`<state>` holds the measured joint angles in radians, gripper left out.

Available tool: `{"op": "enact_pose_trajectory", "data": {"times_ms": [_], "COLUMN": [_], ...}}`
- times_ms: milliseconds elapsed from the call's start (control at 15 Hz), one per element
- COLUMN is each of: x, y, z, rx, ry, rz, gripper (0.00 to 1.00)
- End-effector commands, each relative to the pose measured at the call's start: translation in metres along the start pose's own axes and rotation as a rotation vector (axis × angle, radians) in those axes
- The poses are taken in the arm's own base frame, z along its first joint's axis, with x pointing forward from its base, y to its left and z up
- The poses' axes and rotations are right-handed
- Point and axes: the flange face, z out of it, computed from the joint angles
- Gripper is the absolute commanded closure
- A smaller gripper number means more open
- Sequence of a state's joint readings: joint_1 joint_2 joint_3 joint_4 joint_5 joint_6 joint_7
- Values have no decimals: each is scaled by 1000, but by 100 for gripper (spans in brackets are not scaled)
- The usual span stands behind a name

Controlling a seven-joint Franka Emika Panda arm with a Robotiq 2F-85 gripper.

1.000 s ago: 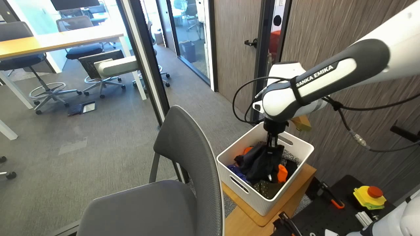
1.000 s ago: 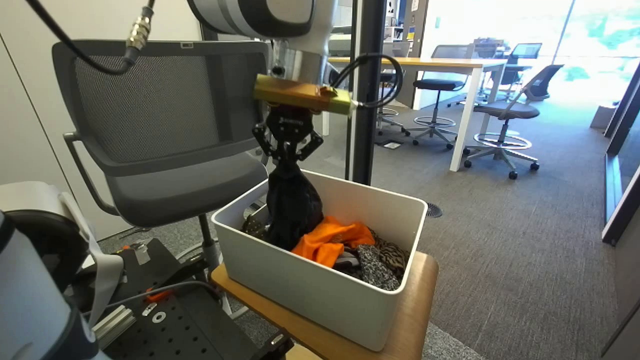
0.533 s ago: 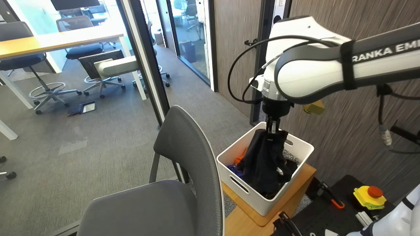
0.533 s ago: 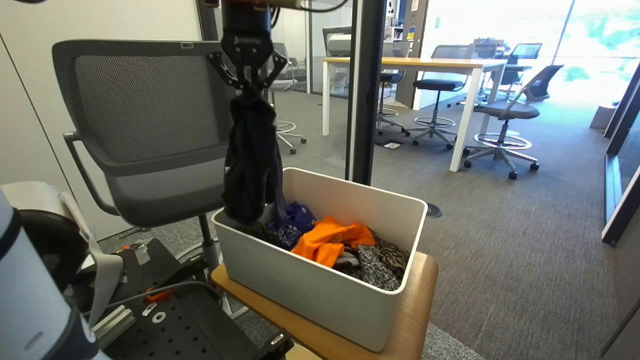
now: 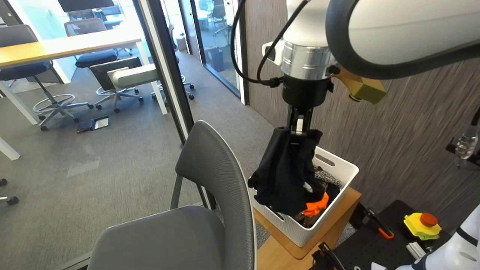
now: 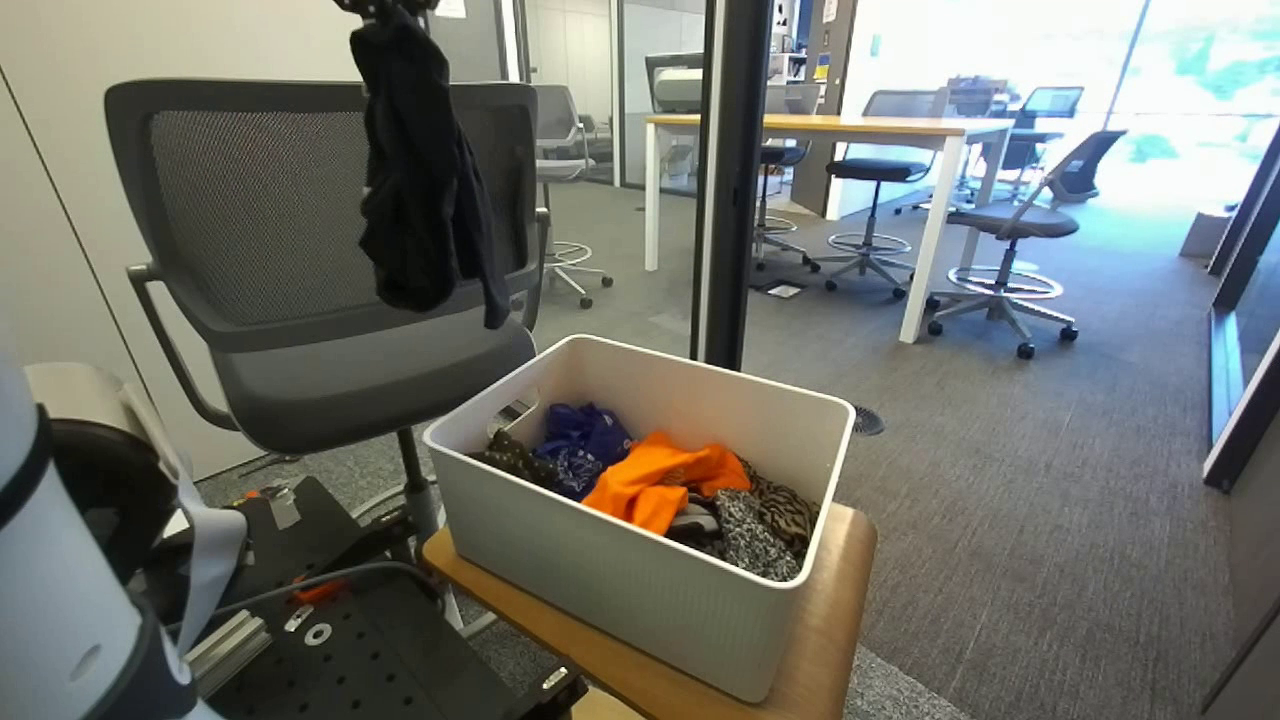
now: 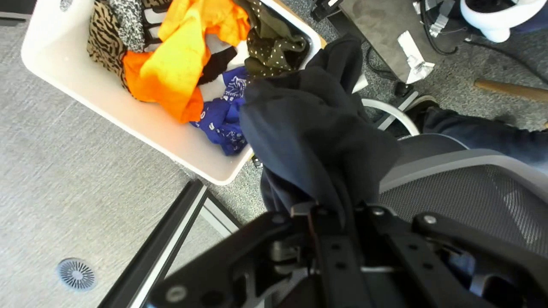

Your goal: Remove grey clothing from the white basket and hang it on the back of the chair

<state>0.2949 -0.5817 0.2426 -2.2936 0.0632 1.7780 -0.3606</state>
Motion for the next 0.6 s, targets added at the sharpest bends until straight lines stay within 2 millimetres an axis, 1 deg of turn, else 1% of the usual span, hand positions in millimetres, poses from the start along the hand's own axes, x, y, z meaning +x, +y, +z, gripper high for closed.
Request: {"op": "enact_pose_trajectory", "data": {"times_ms": [0, 200, 333, 400, 467, 533], "x": [44, 86, 112, 126, 139, 151], "y": [-33, -72, -104, -121, -135, -148], "z": [-46, -65, -70, -67, -63, -54], "rx": [-51, -75, -81, -80, -81, -81], "ry": [-9, -9, -13, -21, -34, -51], "rz": [-13, -60, -112, -154, -190, -226], "gripper": [89, 89, 89, 89, 89, 89]}}
